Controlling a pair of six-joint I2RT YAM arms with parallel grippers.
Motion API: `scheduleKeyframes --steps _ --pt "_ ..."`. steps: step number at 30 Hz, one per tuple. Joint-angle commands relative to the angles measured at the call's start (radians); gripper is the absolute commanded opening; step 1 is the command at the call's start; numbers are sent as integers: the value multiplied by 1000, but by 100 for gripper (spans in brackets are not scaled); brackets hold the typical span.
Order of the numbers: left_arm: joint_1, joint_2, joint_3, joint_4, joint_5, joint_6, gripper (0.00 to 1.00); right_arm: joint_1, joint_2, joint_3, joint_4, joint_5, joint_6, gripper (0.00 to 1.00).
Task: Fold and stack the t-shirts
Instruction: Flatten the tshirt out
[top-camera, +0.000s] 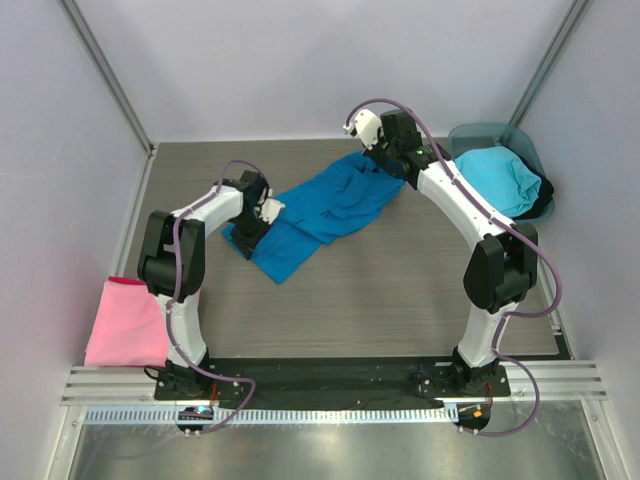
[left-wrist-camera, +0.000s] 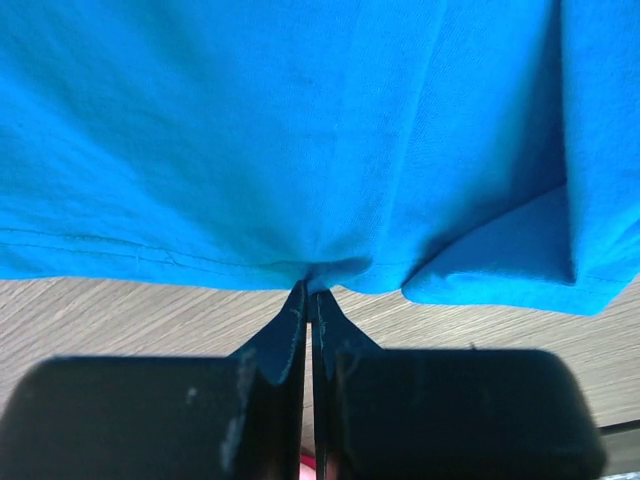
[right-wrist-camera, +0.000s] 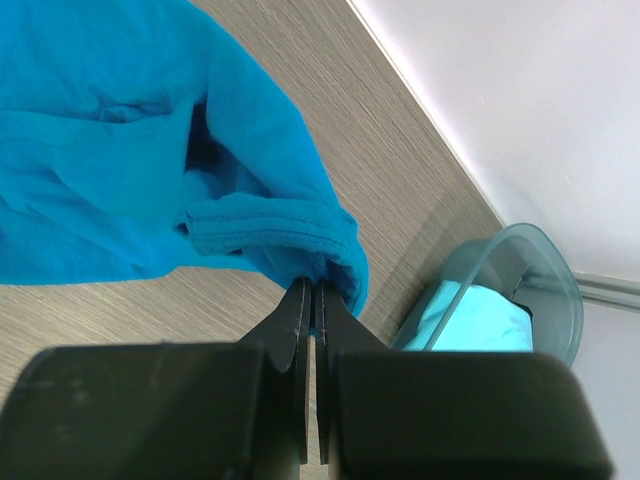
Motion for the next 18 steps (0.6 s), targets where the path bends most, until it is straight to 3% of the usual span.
scheduleKeyframes --steps 1,10,18 --pt "-3 -79 15 27 -5 16 0 -4 -56 4 31 -2 14 1" --pt "80 -444 8 -50 -31 145 0 -45 -135 -71 31 -9 104 1" --pt "105 -720 -63 -79 -112 234 0 -47 -470 -337 -18 -51 207 1"
